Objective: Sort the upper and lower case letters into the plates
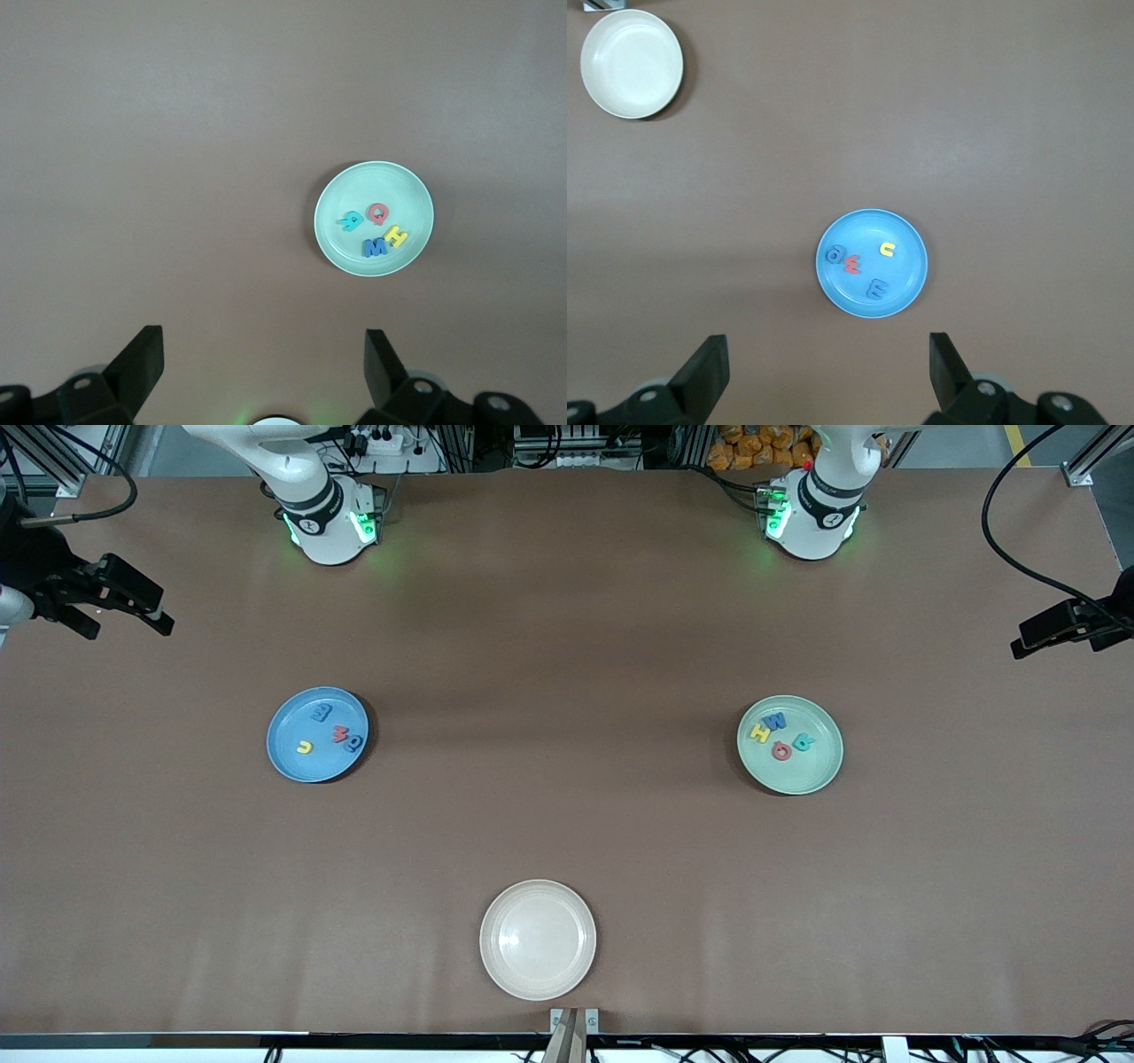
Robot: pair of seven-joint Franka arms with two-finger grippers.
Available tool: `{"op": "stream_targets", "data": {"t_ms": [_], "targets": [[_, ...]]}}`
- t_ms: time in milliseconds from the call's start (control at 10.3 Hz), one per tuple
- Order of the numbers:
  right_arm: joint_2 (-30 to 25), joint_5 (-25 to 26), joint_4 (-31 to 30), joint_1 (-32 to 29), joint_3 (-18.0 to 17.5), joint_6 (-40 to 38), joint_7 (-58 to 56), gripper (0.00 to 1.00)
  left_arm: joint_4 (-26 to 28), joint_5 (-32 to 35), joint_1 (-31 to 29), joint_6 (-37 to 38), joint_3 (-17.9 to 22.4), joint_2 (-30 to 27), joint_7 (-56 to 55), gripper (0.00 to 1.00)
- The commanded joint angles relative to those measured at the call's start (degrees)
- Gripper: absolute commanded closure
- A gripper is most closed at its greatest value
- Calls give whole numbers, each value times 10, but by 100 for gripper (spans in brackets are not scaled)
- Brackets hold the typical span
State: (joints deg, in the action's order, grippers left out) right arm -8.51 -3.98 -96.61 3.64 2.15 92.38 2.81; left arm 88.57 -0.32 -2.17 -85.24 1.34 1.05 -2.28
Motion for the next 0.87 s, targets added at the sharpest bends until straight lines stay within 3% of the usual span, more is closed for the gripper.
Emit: {"op": "stream_targets", "data": {"t_ms": [0, 290, 773], "targets": [[2, 21, 7, -2, -5, -9, -8, 0, -8, 8, -4, 6, -2, -1, 10, 0], [1, 38, 11, 23, 18, -9, -33, 0, -10, 10, 1, -11, -2, 0, 5, 0], [3, 40, 12, 31, 15, -9, -46, 0, -11, 12, 3, -38, -3, 1, 3, 0]]}}
